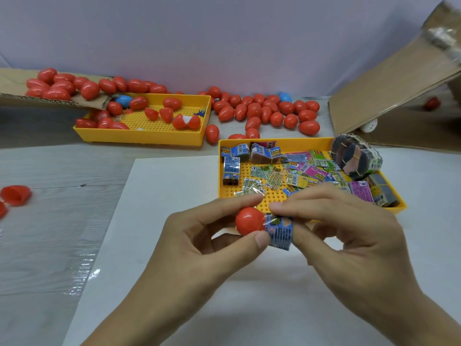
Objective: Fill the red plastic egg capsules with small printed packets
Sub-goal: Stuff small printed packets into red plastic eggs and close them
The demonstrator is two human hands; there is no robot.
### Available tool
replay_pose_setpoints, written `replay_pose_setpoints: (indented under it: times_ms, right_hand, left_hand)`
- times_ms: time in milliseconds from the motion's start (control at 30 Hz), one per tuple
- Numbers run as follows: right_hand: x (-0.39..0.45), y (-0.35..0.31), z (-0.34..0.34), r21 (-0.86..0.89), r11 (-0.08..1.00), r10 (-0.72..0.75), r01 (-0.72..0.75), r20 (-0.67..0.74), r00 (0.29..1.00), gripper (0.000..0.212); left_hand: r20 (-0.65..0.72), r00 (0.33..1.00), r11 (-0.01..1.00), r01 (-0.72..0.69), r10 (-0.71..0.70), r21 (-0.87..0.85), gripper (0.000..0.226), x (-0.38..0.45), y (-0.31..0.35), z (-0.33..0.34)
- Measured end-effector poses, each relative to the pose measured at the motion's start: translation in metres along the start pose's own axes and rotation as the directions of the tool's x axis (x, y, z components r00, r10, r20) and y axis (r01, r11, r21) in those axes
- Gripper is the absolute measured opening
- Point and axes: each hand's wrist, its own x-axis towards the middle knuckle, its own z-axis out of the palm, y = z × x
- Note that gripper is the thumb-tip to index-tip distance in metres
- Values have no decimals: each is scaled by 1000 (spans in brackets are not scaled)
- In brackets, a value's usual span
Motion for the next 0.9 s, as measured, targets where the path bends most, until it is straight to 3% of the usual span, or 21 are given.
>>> replay_pose_setpoints:
  times_ms: [467,767,900]
  right_hand:
    - [-2,3,0,-12,1000,16,-16,21,1000,22]
    - [1,2,-2,-35,999,24,-24,19,1000,27]
    - [4,0,-5,-66,997,-38,38,1,999,25]
  left_hand:
    - [54,998,999,36,-38,33,48,0,1,1]
    - [-64,993,996,-94,94,4,39,2,-1,0]
    - [-51,989,989,-135,138,63,39,3,1,-3]
